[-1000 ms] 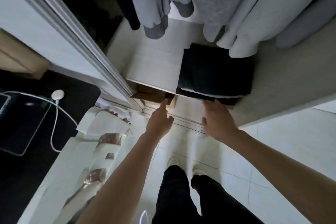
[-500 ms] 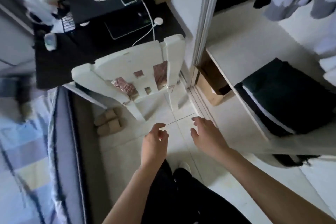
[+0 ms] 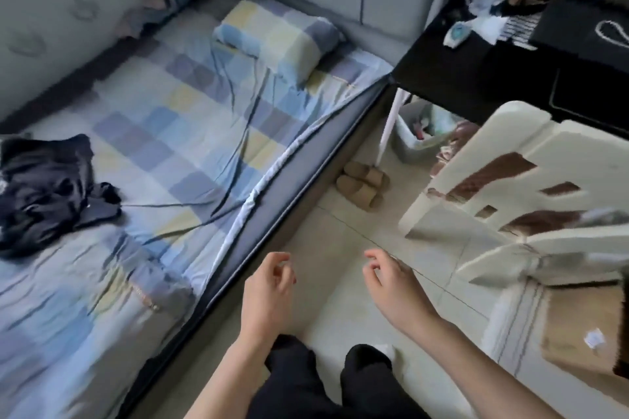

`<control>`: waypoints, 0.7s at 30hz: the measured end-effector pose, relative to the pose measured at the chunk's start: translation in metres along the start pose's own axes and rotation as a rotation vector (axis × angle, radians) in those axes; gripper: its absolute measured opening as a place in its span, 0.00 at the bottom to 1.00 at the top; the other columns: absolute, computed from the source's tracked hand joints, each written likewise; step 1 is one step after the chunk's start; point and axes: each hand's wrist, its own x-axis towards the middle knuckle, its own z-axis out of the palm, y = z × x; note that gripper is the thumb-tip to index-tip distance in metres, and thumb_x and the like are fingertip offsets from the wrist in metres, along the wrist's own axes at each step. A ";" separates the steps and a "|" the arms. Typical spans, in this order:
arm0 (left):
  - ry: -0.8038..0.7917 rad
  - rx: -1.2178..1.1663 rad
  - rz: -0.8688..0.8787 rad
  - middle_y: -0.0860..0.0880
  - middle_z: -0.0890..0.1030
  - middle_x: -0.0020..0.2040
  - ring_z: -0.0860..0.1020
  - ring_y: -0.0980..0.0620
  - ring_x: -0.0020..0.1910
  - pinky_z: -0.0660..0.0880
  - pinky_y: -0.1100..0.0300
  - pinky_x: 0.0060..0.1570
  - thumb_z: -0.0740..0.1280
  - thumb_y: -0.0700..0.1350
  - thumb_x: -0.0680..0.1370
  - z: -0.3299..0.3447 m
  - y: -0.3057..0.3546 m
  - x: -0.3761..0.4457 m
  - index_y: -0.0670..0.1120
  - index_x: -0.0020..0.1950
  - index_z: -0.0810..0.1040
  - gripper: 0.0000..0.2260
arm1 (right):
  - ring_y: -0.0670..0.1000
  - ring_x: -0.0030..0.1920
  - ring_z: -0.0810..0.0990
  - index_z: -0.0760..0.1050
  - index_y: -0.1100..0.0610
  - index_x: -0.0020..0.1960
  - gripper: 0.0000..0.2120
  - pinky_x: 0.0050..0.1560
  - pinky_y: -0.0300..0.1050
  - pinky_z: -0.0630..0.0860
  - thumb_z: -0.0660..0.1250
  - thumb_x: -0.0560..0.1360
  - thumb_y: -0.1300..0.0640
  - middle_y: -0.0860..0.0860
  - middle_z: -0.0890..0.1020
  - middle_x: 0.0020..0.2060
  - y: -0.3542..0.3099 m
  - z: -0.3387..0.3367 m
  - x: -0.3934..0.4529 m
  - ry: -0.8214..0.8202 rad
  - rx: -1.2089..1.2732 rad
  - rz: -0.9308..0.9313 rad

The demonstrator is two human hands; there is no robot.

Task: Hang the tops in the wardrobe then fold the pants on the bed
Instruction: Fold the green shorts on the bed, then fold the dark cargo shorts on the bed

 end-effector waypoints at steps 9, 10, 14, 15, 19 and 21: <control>0.252 -0.073 -0.208 0.53 0.83 0.37 0.80 0.59 0.37 0.75 0.62 0.38 0.63 0.48 0.80 -0.182 -0.135 0.039 0.59 0.48 0.77 0.05 | 0.53 0.56 0.75 0.72 0.56 0.65 0.15 0.53 0.44 0.69 0.58 0.80 0.56 0.50 0.80 0.48 -0.166 0.136 0.064 -0.203 -0.134 -0.256; 0.269 -0.077 -0.224 0.53 0.83 0.38 0.80 0.59 0.38 0.75 0.61 0.39 0.63 0.48 0.81 -0.200 -0.148 0.044 0.57 0.50 0.77 0.05 | 0.54 0.56 0.76 0.72 0.57 0.65 0.15 0.53 0.44 0.69 0.59 0.80 0.56 0.52 0.81 0.49 -0.184 0.152 0.069 -0.221 -0.145 -0.272; 0.362 -0.102 -0.295 0.54 0.83 0.37 0.80 0.57 0.39 0.74 0.60 0.38 0.63 0.45 0.80 -0.249 -0.183 0.060 0.56 0.46 0.76 0.06 | 0.56 0.56 0.76 0.73 0.56 0.63 0.13 0.52 0.43 0.68 0.60 0.80 0.55 0.54 0.81 0.52 -0.234 0.196 0.089 -0.271 -0.180 -0.323; 0.393 -0.109 -0.319 0.54 0.82 0.37 0.80 0.58 0.38 0.72 0.63 0.36 0.63 0.45 0.80 -0.260 -0.192 0.067 0.55 0.47 0.77 0.06 | 0.56 0.57 0.76 0.72 0.55 0.63 0.13 0.52 0.45 0.69 0.59 0.80 0.55 0.54 0.81 0.53 -0.248 0.208 0.098 -0.295 -0.195 -0.332; 0.442 -0.144 -0.416 0.52 0.83 0.40 0.78 0.57 0.38 0.69 0.64 0.33 0.63 0.45 0.80 -0.297 -0.217 0.096 0.52 0.53 0.77 0.05 | 0.57 0.55 0.77 0.71 0.54 0.63 0.13 0.45 0.45 0.67 0.58 0.80 0.53 0.54 0.81 0.52 -0.295 0.247 0.137 -0.393 -0.249 -0.400; 0.444 -0.165 -0.457 0.50 0.83 0.42 0.79 0.53 0.42 0.71 0.58 0.38 0.63 0.47 0.80 -0.314 -0.227 0.113 0.52 0.53 0.78 0.05 | 0.56 0.55 0.77 0.71 0.53 0.63 0.14 0.45 0.45 0.66 0.58 0.79 0.52 0.53 0.81 0.51 -0.319 0.264 0.158 -0.420 -0.268 -0.428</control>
